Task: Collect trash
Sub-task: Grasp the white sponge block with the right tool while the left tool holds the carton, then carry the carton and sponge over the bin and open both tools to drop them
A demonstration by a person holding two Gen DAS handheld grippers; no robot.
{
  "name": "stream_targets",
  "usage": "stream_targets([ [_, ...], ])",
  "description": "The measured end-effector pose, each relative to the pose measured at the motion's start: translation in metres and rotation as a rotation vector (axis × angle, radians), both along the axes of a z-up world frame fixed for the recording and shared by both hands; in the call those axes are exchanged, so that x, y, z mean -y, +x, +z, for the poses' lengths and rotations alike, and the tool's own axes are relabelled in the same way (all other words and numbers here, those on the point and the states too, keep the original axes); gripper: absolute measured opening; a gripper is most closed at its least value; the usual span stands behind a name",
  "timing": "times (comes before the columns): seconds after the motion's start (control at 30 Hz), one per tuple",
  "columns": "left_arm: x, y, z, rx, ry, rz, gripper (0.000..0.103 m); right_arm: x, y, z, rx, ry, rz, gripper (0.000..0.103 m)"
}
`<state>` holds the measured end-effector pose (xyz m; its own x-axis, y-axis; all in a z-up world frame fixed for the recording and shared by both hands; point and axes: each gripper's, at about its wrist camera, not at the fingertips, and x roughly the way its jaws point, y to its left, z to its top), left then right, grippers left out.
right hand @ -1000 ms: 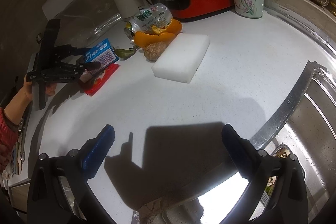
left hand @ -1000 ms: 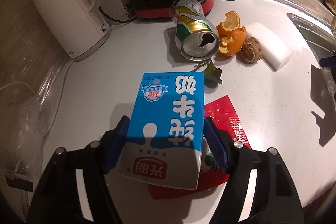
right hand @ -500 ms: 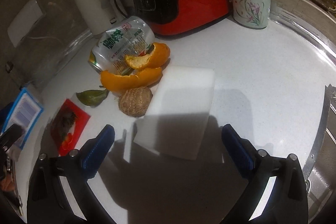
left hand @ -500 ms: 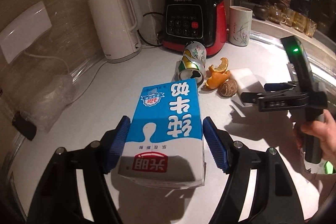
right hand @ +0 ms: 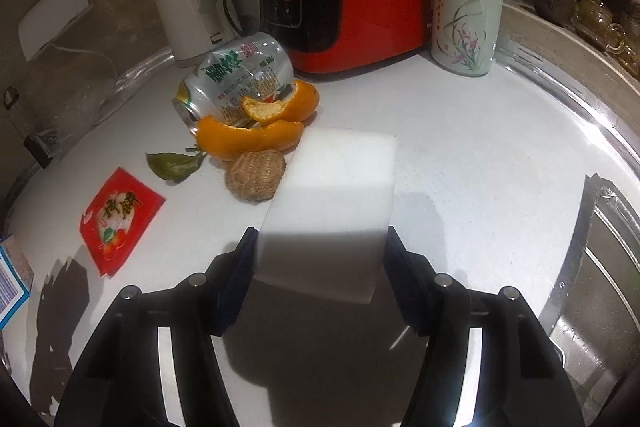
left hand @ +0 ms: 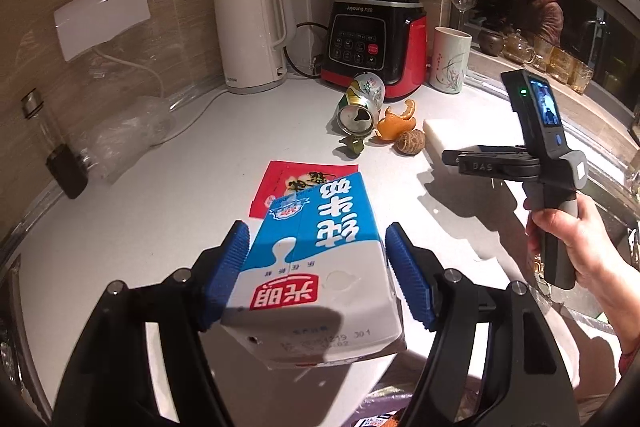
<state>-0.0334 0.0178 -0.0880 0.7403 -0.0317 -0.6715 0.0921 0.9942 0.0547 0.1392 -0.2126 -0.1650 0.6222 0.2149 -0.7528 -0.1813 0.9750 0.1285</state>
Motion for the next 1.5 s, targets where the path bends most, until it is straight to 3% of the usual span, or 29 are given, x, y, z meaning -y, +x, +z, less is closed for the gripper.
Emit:
stream_targets([
  [0.13,0.001,-0.026,0.009,0.013,-0.032,-0.004,0.068,-0.005,-0.052,0.031,0.049,0.017,0.042,0.062],
  [0.17,0.002,-0.034,0.011,0.012,-0.043,-0.016,0.045,-0.007,-0.070,0.038,0.056,0.021,0.059,0.062],
  [0.2,0.002,-0.041,0.012,-0.002,-0.051,-0.022,0.033,-0.007,-0.089,0.044,0.062,0.024,0.074,0.062],
  [0.3,-0.002,-0.064,0.013,-0.009,-0.112,-0.035,0.033,-0.013,-0.150,0.057,0.068,0.030,0.122,0.063],
  [0.47,-0.001,-0.089,-0.013,-0.036,-0.060,-0.060,0.033,-0.030,-0.235,0.053,0.052,-0.019,0.161,0.063],
  [0.57,-0.017,-0.089,-0.028,-0.076,-0.066,-0.029,0.033,-0.039,-0.258,0.045,0.032,-0.023,0.168,0.063],
  [0.67,-0.040,-0.094,-0.024,-0.063,-0.103,0.009,0.033,-0.043,-0.274,0.046,0.031,-0.014,0.169,0.063],
  [0.83,-0.050,-0.093,-0.021,-0.054,-0.058,0.034,0.054,-0.043,-0.282,0.055,0.055,-0.012,0.158,0.063],
  [0.93,-0.039,-0.098,-0.019,-0.045,-0.077,0.013,0.064,-0.041,-0.280,0.057,0.055,-0.010,0.159,0.063],
  [1.0,-0.028,-0.103,-0.017,-0.019,-0.056,0.009,0.089,-0.040,-0.277,0.059,0.055,-0.006,0.159,0.063],
  [1.03,-0.022,-0.104,-0.018,-0.006,-0.035,0.015,0.092,-0.039,-0.276,0.060,0.055,-0.002,0.160,0.063],
  [1.27,-0.015,-0.072,-0.047,-0.096,0.002,0.051,0.093,-0.034,-0.268,0.055,0.035,0.022,0.174,0.063],
  [1.33,-0.019,-0.065,-0.057,-0.124,0.001,0.068,0.090,-0.033,-0.267,0.052,0.025,0.028,0.177,0.063],
  [1.37,-0.020,-0.063,-0.060,-0.131,0.009,0.073,0.077,-0.033,-0.267,0.051,0.021,0.029,0.178,0.063],
  [1.4,-0.020,-0.060,-0.065,-0.149,0.020,0.074,0.054,-0.033,-0.266,0.048,0.013,0.030,0.182,0.063],
  [1.43,-0.021,-0.056,-0.069,-0.173,0.027,0.071,0.042,-0.033,-0.266,0.048,0.013,0.030,0.182,0.063],
  [1.5,-0.021,-0.056,-0.071,-0.172,0.020,0.066,0.041,-0.034,-0.267,0.046,0.004,0.032,0.186,0.063],
])
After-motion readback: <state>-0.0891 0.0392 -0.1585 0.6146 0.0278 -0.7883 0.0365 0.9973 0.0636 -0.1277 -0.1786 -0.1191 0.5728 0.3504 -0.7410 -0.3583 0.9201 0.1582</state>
